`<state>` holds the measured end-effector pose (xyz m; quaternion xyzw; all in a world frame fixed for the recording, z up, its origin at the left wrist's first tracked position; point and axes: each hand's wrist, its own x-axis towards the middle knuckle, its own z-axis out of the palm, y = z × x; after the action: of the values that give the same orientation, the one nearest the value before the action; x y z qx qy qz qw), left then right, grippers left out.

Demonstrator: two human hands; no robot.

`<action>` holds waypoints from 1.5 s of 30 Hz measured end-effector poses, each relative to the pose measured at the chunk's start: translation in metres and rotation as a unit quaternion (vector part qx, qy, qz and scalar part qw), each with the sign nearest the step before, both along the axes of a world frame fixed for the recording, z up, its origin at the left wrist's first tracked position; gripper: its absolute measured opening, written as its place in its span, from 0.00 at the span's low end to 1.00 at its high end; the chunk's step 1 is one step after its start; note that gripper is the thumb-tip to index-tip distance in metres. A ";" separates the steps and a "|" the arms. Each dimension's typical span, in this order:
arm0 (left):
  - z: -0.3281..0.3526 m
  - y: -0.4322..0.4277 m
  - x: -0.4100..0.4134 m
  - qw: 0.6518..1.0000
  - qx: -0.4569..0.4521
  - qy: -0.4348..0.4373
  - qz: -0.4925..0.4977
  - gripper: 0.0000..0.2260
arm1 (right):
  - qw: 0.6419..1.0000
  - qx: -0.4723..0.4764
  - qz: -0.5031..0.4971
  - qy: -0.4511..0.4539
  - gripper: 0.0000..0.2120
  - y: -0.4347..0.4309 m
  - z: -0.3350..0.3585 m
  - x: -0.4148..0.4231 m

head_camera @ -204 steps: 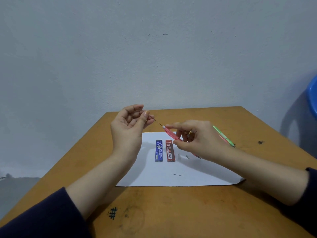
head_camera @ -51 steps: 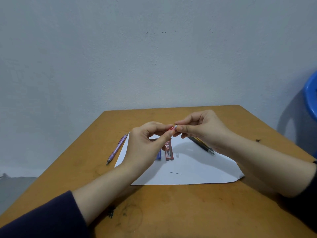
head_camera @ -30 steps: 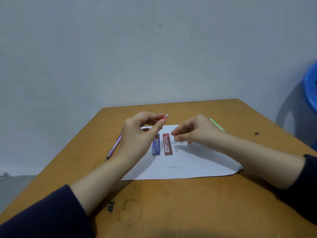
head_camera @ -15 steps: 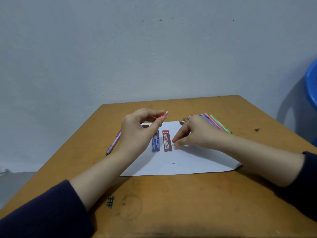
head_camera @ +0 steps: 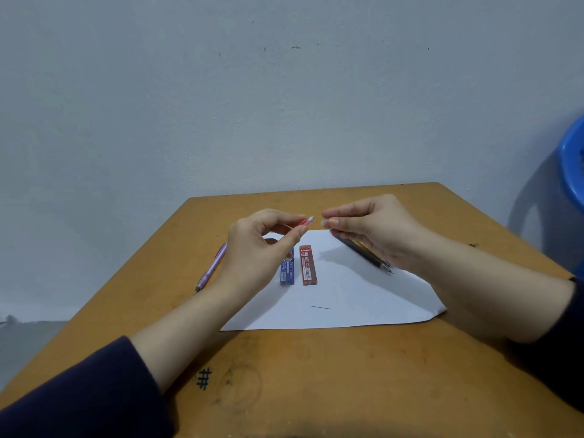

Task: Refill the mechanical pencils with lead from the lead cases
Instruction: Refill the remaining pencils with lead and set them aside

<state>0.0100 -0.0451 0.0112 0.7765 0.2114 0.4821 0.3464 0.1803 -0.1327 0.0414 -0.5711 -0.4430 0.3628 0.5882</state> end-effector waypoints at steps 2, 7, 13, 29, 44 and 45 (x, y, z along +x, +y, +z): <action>0.000 0.000 0.000 1.000 0.000 0.003 -0.003 0.06 | 1.000 0.008 -0.004 0.020 0.07 0.000 0.001 -0.001; 0.000 -0.004 0.000 1.000 0.011 0.007 -0.021 0.07 | 0.999 0.033 -0.004 0.017 0.07 -0.002 0.000 -0.006; -0.001 -0.004 0.000 0.999 0.023 0.013 -0.019 0.07 | 0.999 0.032 -0.003 -0.027 0.07 -0.002 0.001 -0.006; -0.001 -0.004 -0.001 0.995 0.095 -0.013 -0.023 0.04 | 0.996 0.069 0.021 -0.045 0.06 0.004 -0.008 -0.006; 0.002 -0.012 -0.002 0.996 0.046 0.074 0.003 0.13 | 0.982 0.066 0.039 0.170 0.04 0.007 0.003 0.005; 0.003 -0.013 -0.001 0.996 0.025 0.088 0.007 0.13 | 0.976 0.065 0.041 0.203 0.04 0.007 0.005 0.007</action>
<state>0.0089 -0.0577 0.0139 0.8228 0.2340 0.4199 0.3034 0.1868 -0.1256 0.0460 -0.4277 -0.3600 0.4653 0.6863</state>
